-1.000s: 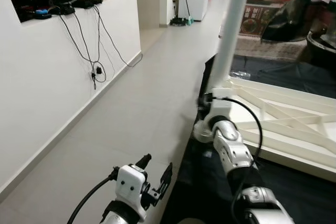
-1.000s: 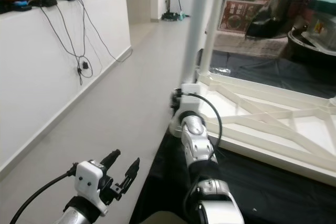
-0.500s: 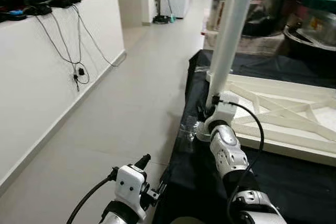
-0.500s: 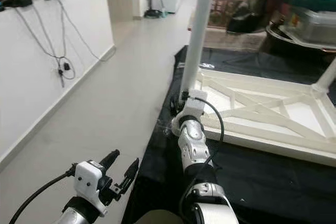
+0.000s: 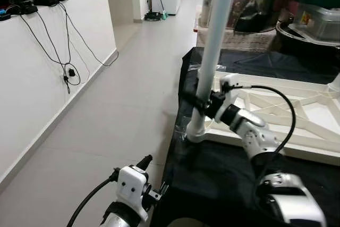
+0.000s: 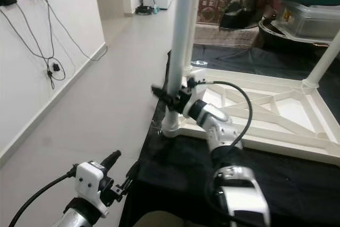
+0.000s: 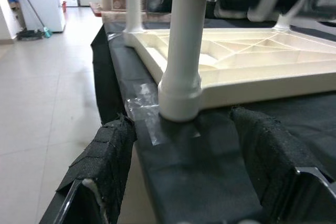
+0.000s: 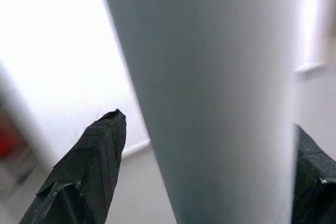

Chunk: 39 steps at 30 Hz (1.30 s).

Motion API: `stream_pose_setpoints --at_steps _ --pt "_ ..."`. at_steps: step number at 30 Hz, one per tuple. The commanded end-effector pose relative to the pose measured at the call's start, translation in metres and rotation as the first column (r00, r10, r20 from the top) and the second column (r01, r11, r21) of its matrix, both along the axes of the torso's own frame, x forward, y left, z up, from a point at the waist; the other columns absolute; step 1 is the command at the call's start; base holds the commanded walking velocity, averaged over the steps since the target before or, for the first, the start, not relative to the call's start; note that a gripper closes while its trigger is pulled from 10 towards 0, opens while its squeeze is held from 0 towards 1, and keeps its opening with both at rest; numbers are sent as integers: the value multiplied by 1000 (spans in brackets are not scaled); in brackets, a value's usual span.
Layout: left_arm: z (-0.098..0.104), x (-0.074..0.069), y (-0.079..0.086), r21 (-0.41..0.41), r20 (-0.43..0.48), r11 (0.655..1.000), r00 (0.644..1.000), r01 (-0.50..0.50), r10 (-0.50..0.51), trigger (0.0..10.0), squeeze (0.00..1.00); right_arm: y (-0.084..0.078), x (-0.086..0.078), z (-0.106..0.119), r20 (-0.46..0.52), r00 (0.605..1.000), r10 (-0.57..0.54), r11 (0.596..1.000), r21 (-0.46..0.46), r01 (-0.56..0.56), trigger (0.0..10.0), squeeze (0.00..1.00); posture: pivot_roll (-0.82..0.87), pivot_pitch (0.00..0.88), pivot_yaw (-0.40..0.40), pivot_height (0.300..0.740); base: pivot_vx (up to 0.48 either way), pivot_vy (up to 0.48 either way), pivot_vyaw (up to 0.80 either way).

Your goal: Building children table

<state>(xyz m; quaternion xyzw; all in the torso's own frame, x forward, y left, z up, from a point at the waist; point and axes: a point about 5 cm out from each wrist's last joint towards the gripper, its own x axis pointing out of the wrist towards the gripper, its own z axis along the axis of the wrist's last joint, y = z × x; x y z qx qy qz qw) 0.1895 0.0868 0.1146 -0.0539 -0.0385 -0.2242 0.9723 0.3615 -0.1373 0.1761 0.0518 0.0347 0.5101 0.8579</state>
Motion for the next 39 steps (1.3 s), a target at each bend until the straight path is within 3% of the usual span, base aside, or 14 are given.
stream_pose_setpoints --at_steps 1,8,9,16,21,22,24,25,27,28,29,31,34,39 --pt "-3 0 0 -6 -19 1000 1000 0 -1 10000 0 19 -10 -20 -79 983 164 985 -42 -168 10000 0 44 0 -27 740 0 0 0" --pt "-2 -1 0 -6 -19 1000 1000 -1 1 10000 0 35 -13 -24 -81 942 326 935 -119 -334 10000 0 62 0 -37 740 0 0 0" --pt "-3 -1 0 -5 -20 1000 1000 -1 1 10000 0 37 -11 -24 -82 948 308 941 -124 -316 0 0 62 0 -37 740 0 0 0" --pt "-3 -2 0 -6 -21 1000 1000 -1 1 10000 0 38 -6 -24 -48 974 222 963 -142 -227 0 0 62 0 -37 740 0 0 0" --pt "-3 -2 -1 -8 -25 1000 1000 -1 0 10000 0 30 9 -24 44 992 -122 980 -155 127 0 0 58 0 -35 740 0 0 0" --pt "-3 -2 -1 -9 -25 1000 1000 0 0 10000 0 21 16 -25 58 944 -324 931 -161 329 0 0 49 0 -30 740 0 0 0" --pt "-3 -2 -1 -9 -25 1000 1000 0 0 10000 0 21 16 -25 58 944 -324 931 -161 329 0 0 49 0 -30 740 0 0 0" --pt "-4 -2 -1 -10 -26 1000 1000 1 -1 10000 0 10 21 -28 62 855 -514 841 -157 517 0 0 49 0 -30 740 0 0 0" --pt "-4 -1 -1 -9 -27 1000 1000 3 -3 10000 0 -21 17 -30 100 535 -839 526 -99 844 0 0 50 0 -33 740 0 0 0" --pt "-4 -1 -1 -9 -27 1000 1000 3 -3 10000 0 -21 17 -30 100 535 -839 526 -99 844 0 0 50 0 -33 740 0 0 0" --pt "-4 -1 -1 -8 -27 1000 1000 4 -4 10000 0 -30 11 -30 101 415 -904 410 -65 910 0 0 50 0 -33 740 0 0 0" --pt "-5 -1 -1 -7 -26 1000 1000 4 -4 10000 0 -34 1 -35 66 293 -954 290 -54 956 0 0 51 0 -34 740 0 0 0" --pt "-5 -2 -1 -5 -26 1000 1000 3 -3 10000 0 -28 -8 -47 -12 201 -980 201 -124 972 0 0 48 0 -29 740 0 0 0" --pt "-5 -3 -1 -6 -27 1000 1000 5 -5 10000 0 -18 -5 -47 -39 167 -985 171 -148 974 0 0 47 0 -33 740 0 0 0"
